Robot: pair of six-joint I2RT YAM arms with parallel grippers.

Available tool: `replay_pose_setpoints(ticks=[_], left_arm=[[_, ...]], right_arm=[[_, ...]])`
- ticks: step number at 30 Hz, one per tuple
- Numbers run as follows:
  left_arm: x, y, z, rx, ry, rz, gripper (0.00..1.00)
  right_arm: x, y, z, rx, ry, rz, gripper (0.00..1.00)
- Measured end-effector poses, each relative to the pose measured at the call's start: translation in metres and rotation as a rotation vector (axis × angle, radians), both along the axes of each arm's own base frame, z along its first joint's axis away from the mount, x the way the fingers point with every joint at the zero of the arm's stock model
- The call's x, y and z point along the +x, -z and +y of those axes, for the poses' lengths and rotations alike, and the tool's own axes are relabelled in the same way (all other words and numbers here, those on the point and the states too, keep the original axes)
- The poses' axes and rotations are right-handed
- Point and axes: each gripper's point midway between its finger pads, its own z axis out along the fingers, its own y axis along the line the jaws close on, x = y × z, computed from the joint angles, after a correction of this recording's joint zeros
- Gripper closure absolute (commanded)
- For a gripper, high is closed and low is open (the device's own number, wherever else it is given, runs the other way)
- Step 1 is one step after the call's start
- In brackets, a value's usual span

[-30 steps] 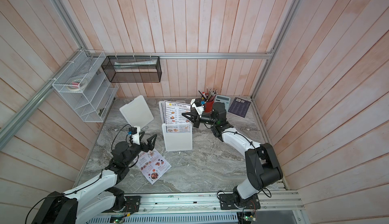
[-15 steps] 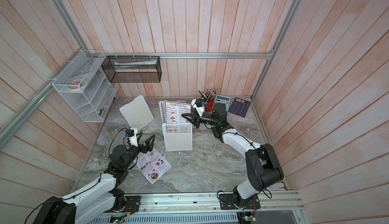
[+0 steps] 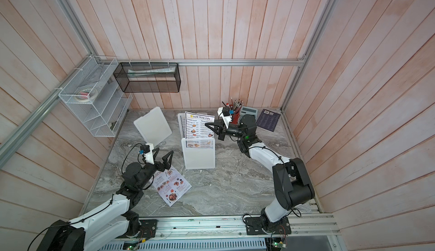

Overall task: Insert the menus into the narrow rack
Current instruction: Insert the menu into the narrow rack.

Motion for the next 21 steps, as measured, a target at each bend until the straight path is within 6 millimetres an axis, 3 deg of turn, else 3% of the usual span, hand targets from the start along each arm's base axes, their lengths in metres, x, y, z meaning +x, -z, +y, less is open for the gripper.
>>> replay_pose_setpoints(ticks=[21], left_arm=[[-0.001, -0.003, 0.000, -0.005, 0.003, -0.012, 0.04]], right_arm=[[-0.017, 0.034, 0.007, -0.029, -0.047, 0.042, 1.00]])
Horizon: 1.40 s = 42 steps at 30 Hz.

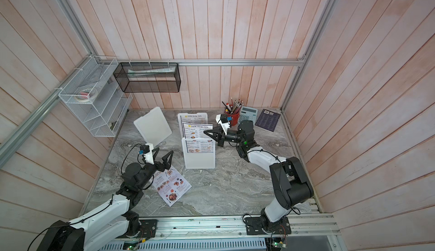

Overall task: Insert the menus into the narrow rack
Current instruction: Insert the menu into the narrow rack.

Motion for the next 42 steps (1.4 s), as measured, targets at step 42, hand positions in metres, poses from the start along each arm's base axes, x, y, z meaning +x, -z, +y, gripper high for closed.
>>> replay_pose_setpoints(ticks=[42], left_arm=[[-0.005, -0.001, 0.002, -0.012, 0.000, -0.014, 0.03]], right_arm=[[0.005, 0.015, 0.001, 0.002, 0.073, 0.038, 0.93]])
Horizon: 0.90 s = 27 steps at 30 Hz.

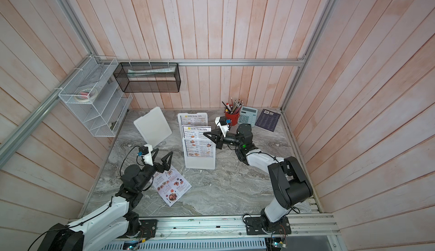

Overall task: Insert the menus into the narrow rack
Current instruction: Insert the menu into the narrow rack.

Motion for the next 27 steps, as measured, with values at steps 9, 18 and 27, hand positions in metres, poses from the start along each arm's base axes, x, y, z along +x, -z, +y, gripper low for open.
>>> replay_pose_setpoints(ticks=[9, 18, 27], left_arm=[[0.000, 0.000, 0.000, 0.000, 0.000, 0.000, 0.03], [0.000, 0.000, 0.000, 0.000, 0.000, 0.000, 0.03], [0.000, 0.000, 0.000, 0.000, 0.000, 0.000, 0.03]], right_arm=[[0.010, -0.022, 0.003, 0.013, 0.018, -0.038, 0.91], [0.013, -0.024, 0.002, 0.012, 0.033, -0.048, 1.00], [0.004, 0.003, -0.002, 0.002, 0.034, -0.005, 1.00]])
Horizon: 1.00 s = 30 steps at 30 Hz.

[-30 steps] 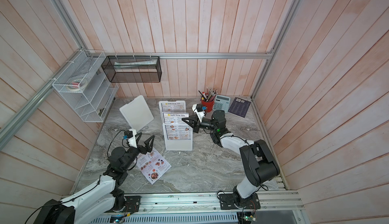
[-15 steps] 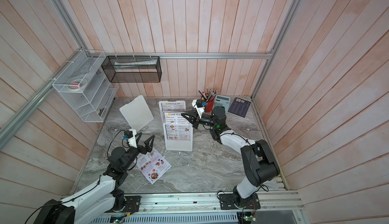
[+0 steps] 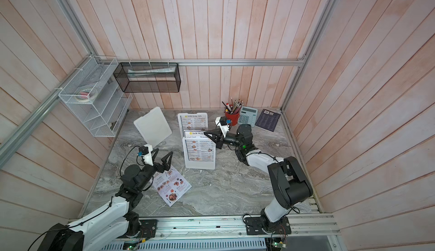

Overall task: Insert the menus into the narrow rack
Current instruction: Insert the menu into the narrow rack.

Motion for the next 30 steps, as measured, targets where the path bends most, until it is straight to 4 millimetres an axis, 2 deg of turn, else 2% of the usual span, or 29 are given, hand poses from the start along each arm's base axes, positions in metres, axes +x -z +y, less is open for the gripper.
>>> replay_pose_setpoints(ticks=[6, 8, 10, 14, 22, 28, 30], left_arm=[[0.000, 0.000, 0.000, 0.000, 0.000, 0.000, 0.03], [0.000, 0.000, 0.000, 0.000, 0.000, 0.000, 0.03], [0.000, 0.000, 0.000, 0.000, 0.000, 0.000, 0.03], [0.000, 0.000, 0.000, 0.000, 0.001, 0.000, 0.03], [0.000, 0.000, -0.001, 0.000, 0.002, 0.000, 0.03], [0.000, 0.000, -0.001, 0.000, 0.002, 0.000, 0.03], [0.000, 0.000, -0.001, 0.000, 0.002, 0.000, 0.03]], right_arm=[[0.000, -0.002, 0.000, 0.006, 0.000, -0.003, 0.85], [0.000, -0.002, 0.000, 0.006, 0.000, -0.005, 0.83], [0.000, -0.003, 0.000, 0.005, 0.002, -0.005, 0.85], [0.004, -0.007, 0.001, -0.001, 0.009, -0.010, 1.00], [-0.002, -0.014, -0.002, 0.003, 0.013, -0.035, 1.00], [-0.013, 0.005, -0.007, -0.003, 0.013, -0.013, 1.00], [-0.014, 0.005, -0.008, 0.000, 0.012, -0.011, 1.00]])
